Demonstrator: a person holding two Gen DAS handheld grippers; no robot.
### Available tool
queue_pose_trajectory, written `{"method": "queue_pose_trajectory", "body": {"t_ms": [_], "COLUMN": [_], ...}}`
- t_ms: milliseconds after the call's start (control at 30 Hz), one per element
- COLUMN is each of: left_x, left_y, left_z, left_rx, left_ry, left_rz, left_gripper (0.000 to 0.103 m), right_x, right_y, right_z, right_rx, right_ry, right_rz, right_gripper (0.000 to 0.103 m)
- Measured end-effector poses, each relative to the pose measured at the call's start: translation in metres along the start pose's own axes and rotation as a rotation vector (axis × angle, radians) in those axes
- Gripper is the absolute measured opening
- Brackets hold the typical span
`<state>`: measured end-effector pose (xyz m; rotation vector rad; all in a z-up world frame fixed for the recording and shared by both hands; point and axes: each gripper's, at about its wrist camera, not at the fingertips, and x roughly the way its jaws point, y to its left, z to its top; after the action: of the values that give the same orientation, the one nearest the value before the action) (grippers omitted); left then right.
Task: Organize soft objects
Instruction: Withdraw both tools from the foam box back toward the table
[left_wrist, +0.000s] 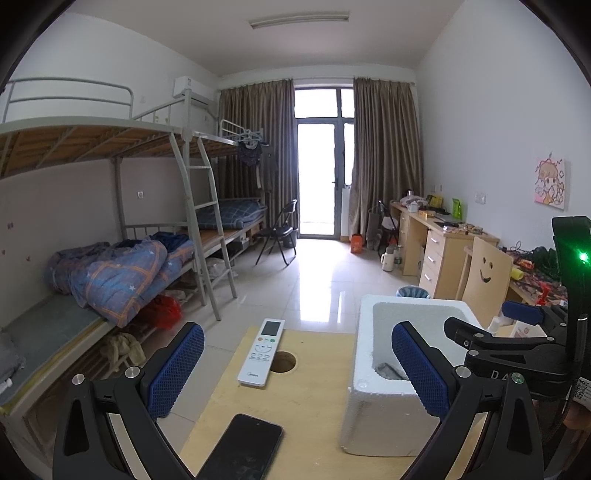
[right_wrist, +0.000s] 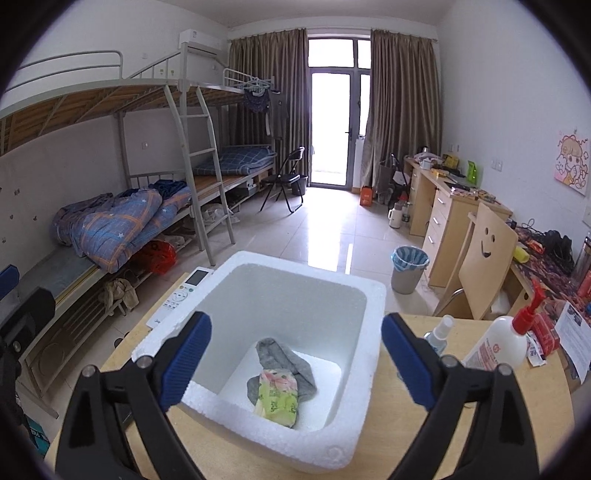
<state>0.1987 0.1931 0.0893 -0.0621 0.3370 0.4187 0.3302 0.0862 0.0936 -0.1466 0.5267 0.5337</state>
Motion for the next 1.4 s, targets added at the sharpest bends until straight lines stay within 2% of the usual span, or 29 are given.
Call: {"method": "queue_pose_trajectory", "body": {"t_ms": [400,833,1000,1133,1400], "left_x": [-0.029,-0.086,-0.114,-0.132,-0.152], "left_y": [-0.011,-0.026,-0.028,-0.026,-0.037], "left_z": [0.001,-0.013,-0.026,-0.041,-0.071], "left_rx": [-0.002,0.007,0.015,0.003,0.061], "left_ry": [-0.026,-0.06,-0.089,-0.109,-0.143], "left_rz": [-0.021,-0.061,-0.077,-0.074,-0.043], "left_gripper": [0.102,0.102,0.102,0.102,0.102], "right_x": [-0.039,-0.1,-0.119,-0.132,-0.153], "right_y": [-0.011,-0.02,-0.023,-0.024,-0.026], "right_z": [-0.01,-0.034,-0.047,-0.062,-0.096], "right_rx": [0.017,0.021,0.02,0.018,0.0], "right_ry": [-0.038,-0.097,-0.117,-0.128,-0.135], "right_rz": [-0.029,-0.036,-0.036,-0.042,-0.057], "right_gripper": [0.096,0.097,0.098,0.103,0.103]}}
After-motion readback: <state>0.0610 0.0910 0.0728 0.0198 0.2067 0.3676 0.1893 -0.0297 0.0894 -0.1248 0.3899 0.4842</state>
